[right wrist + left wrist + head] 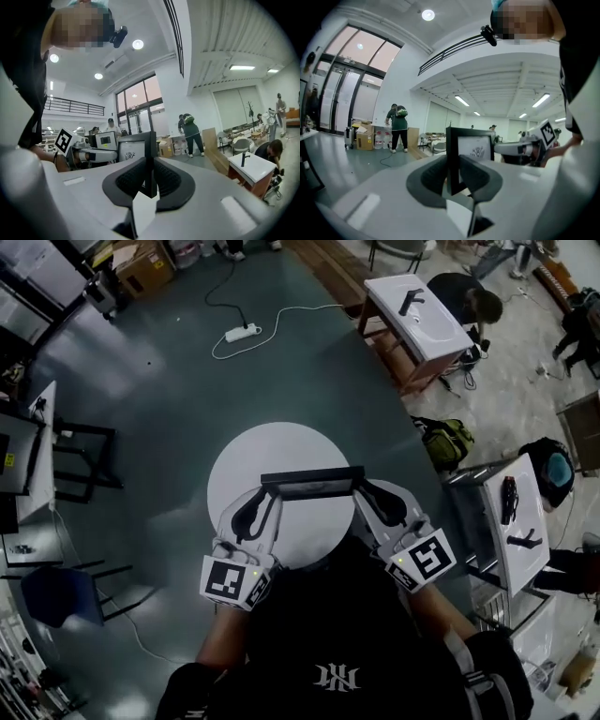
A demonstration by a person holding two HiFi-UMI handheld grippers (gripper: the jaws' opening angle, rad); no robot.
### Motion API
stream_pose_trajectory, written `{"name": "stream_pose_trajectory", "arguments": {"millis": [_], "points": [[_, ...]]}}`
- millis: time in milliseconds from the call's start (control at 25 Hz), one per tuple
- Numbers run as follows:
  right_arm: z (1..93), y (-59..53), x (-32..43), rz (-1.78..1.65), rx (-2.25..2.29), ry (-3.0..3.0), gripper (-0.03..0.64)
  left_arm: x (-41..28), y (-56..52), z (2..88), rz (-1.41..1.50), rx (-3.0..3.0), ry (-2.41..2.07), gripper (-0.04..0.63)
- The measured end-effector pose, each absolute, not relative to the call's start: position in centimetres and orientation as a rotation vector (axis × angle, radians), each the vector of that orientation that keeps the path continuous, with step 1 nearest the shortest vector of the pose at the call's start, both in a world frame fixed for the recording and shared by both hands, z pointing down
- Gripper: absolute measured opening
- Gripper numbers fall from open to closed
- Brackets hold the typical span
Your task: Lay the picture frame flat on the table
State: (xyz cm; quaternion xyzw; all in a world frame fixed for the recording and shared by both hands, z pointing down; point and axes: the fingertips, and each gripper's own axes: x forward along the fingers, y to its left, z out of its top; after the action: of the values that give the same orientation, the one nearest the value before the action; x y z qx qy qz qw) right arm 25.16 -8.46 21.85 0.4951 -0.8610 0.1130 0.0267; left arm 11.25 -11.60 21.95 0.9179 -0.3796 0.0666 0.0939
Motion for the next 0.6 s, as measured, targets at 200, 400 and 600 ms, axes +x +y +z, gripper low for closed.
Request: {"name": "stream_pose_trajectory", "arguments": {"millis": [200,400,600], "points": [[25.1,-11.2,22.9,0.410,1.376,-2.701,0.046,8.7,-13.0,25.1,0.239,2.617,-1.241,0.080],[29.5,-13.0,20.3,0.529,1.259,-2.690,0.048,6.1,-13.8,28.8,0.290,2.511,-1.301,0.078],[35.3,-14.1,18.0,0.601,1.187,-2.649,0.048,3.9,-14.3,34.5,0.349,2.435,-1.295,0.080]]}}
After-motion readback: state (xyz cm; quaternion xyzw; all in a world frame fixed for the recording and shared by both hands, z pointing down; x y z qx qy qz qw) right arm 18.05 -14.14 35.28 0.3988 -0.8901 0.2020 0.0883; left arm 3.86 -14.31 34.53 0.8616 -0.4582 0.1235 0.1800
